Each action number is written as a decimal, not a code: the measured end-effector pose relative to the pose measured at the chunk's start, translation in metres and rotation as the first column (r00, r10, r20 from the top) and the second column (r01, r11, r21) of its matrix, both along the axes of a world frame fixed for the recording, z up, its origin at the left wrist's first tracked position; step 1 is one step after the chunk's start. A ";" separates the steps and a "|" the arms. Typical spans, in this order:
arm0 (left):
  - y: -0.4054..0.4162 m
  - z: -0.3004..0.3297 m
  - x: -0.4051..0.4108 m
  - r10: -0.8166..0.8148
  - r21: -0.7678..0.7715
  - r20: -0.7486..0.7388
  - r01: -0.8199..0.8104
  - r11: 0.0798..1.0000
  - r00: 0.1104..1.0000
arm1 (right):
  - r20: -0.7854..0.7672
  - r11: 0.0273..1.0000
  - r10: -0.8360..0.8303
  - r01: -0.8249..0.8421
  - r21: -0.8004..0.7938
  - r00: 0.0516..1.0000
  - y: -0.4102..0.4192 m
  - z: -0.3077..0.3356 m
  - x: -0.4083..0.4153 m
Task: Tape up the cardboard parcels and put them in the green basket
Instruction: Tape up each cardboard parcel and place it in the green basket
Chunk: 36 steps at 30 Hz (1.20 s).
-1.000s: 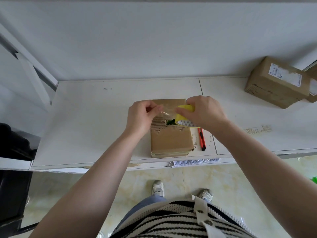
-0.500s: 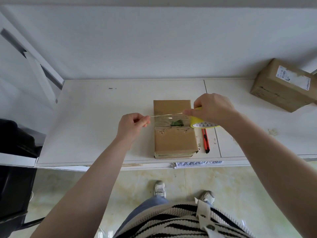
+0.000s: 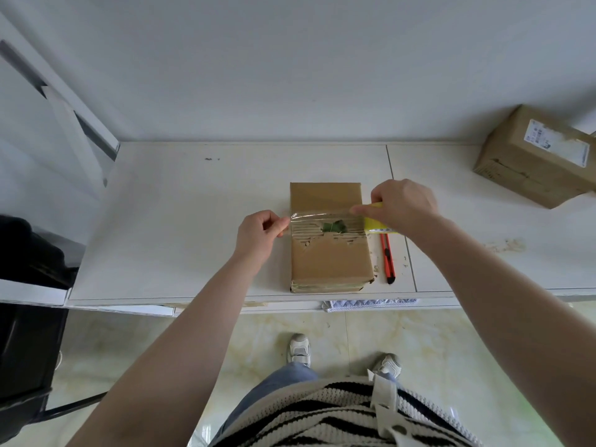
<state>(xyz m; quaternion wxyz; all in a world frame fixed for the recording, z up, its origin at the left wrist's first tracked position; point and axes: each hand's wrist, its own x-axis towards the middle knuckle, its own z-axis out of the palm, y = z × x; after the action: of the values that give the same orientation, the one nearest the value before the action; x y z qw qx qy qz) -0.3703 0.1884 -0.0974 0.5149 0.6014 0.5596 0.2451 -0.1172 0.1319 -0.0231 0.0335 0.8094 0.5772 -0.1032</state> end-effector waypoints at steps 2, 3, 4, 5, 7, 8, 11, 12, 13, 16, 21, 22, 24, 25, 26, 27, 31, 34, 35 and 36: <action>0.000 -0.002 0.001 -0.004 -0.014 0.003 0.004 1.000 1.000 | 0.013 1.000 -0.001 0.001 0.001 1.000 -0.001 -0.004 0.000; -0.001 -0.003 0.001 -0.005 -0.022 0.006 0.005 1.000 1.000 | 0.015 1.000 -0.004 0.004 -0.002 1.000 -0.001 -0.005 0.000; -0.001 -0.004 0.001 -0.004 -0.032 0.011 0.005 0.999 1.000 | 0.014 1.000 -0.008 0.008 -0.006 1.000 0.000 -0.006 0.000; -0.001 -0.004 0.001 -0.002 -0.045 0.017 0.003 0.999 1.000 | 0.014 1.000 -0.010 0.011 -0.011 1.000 0.000 -0.006 0.001; -0.001 -0.005 0.001 0.003 -0.087 0.031 -0.001 0.996 1.000 | 0.024 1.000 -0.012 0.012 -0.019 1.000 0.002 -0.007 0.000; -0.001 -0.005 0.001 0.008 -0.113 0.039 -0.004 0.994 0.999 | 0.030 1.000 -0.011 0.011 -0.023 0.999 0.002 -0.008 -0.001; -0.002 -0.005 0.001 0.046 -0.166 0.051 -0.037 0.985 0.998 | 0.050 1.000 0.003 -0.001 -0.031 0.999 0.004 -0.010 -0.002; -0.003 -0.005 0.001 0.044 -0.142 0.029 -0.040 0.989 0.999 | 0.055 0.999 0.007 -0.005 -0.032 0.998 0.004 -0.010 -0.003; -0.003 -0.005 0.000 0.026 -0.093 -0.009 -0.027 0.995 1.000 | 0.059 0.999 0.008 -0.006 -0.032 0.998 0.005 -0.011 -0.003; -0.008 -0.005 0.001 -0.056 0.091 -0.158 0.071 0.993 0.986 | 0.066 1.000 -0.001 0.003 -0.020 0.998 0.004 -0.012 -0.003; -0.016 -0.005 0.007 -0.109 0.234 -0.351 0.200 0.951 0.930 | 0.077 1.000 -0.003 0.005 -0.024 0.997 0.002 -0.014 -0.004; -0.017 -0.004 0.008 -0.115 0.248 -0.381 0.222 0.943 0.917 | 0.084 1.000 -0.002 0.005 -0.030 0.996 0.002 -0.014 -0.004; -0.019 -0.002 0.011 -0.107 0.264 -0.444 0.244 0.933 0.889 | 0.088 0.999 -0.002 0.005 -0.034 0.996 0.001 -0.014 -0.004; -0.019 -0.001 0.012 -0.094 0.270 -0.472 0.245 0.931 0.876 | 0.088 1.000 0.000 0.003 -0.030 0.996 0.001 -0.014 -0.005; -0.019 0.000 0.014 -0.079 0.277 -0.504 0.247 0.929 0.860 | 0.090 1.000 0.003 -0.001 -0.023 0.996 0.000 -0.014 -0.005; -0.019 0.001 0.016 -0.064 0.281 -0.541 0.252 0.926 0.839 | 0.092 1.000 0.008 -0.006 -0.019 0.996 0.000 -0.015 -0.005; -0.022 -0.001 0.023 -0.023 0.258 -0.615 0.229 0.939 0.788 | 0.082 1.000 0.010 -0.010 -0.003 0.997 -0.001 -0.014 -0.006; -0.027 -0.004 0.027 0.005 0.219 -0.591 0.154 0.964 0.807 | 0.045 0.999 0.044 -0.045 0.021 0.998 -0.006 -0.013 0.000; -0.028 -0.005 0.028 0.009 0.198 -0.584 0.131 0.971 0.812 | 0.048 0.998 0.061 -0.062 0.013 0.997 -0.008 -0.012 0.003; -0.028 -0.005 0.029 0.010 0.171 -0.577 0.109 0.979 0.817 | 0.054 0.997 0.071 -0.071 0.004 0.996 -0.009 -0.010 0.005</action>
<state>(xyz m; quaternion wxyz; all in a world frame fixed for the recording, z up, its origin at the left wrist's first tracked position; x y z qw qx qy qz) -0.3415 0.1606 -0.1024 0.2663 0.7093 0.6460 0.0928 -0.1124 0.1229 -0.0333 0.0502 0.7908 0.6049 -0.0787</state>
